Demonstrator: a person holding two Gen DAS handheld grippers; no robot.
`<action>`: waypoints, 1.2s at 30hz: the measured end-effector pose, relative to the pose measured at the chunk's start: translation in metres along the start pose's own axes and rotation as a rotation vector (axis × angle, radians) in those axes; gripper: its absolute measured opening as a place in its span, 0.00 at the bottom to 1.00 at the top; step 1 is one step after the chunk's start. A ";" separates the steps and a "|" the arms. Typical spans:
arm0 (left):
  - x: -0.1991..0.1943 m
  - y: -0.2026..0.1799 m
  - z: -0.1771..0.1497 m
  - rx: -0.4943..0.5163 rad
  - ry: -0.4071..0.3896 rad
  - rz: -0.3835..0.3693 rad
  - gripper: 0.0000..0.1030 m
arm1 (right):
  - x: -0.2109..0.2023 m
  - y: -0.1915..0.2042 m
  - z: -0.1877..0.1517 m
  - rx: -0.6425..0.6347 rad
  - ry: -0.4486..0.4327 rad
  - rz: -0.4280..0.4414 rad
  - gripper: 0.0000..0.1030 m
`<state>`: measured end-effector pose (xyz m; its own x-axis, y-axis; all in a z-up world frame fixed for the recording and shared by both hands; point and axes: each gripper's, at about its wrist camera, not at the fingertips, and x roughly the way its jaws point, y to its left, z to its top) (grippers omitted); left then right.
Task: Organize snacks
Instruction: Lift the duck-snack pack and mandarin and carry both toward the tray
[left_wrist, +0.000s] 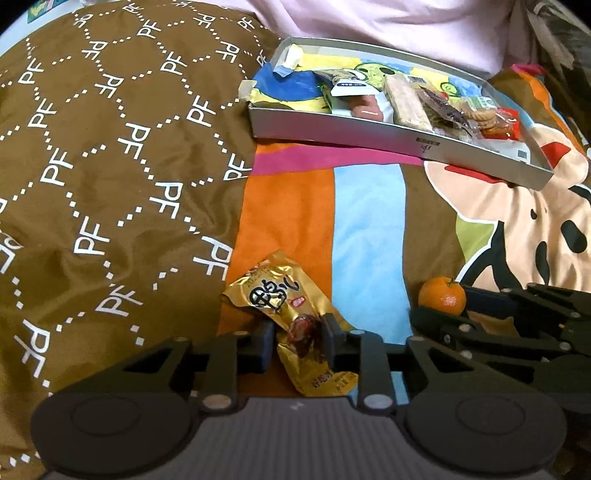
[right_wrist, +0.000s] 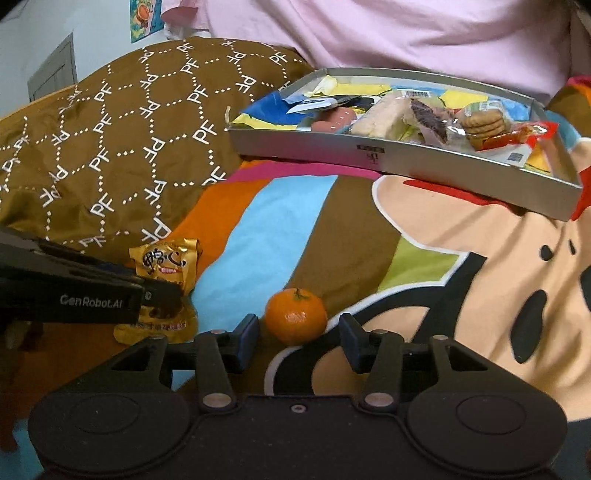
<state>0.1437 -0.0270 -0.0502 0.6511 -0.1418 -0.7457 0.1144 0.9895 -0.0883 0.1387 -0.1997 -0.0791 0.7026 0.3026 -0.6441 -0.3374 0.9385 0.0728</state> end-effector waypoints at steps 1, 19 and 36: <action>-0.001 0.000 -0.001 0.004 -0.005 0.001 0.26 | 0.002 -0.001 0.002 0.004 -0.001 0.002 0.42; -0.006 -0.019 -0.003 0.052 -0.020 0.003 0.26 | -0.007 0.004 0.002 -0.027 -0.051 -0.007 0.37; -0.010 -0.010 -0.001 -0.030 -0.065 -0.071 0.13 | -0.009 0.001 0.005 -0.048 -0.072 -0.044 0.37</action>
<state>0.1351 -0.0357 -0.0425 0.6899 -0.2122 -0.6922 0.1400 0.9771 -0.1600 0.1347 -0.2008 -0.0696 0.7600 0.2738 -0.5894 -0.3333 0.9428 0.0082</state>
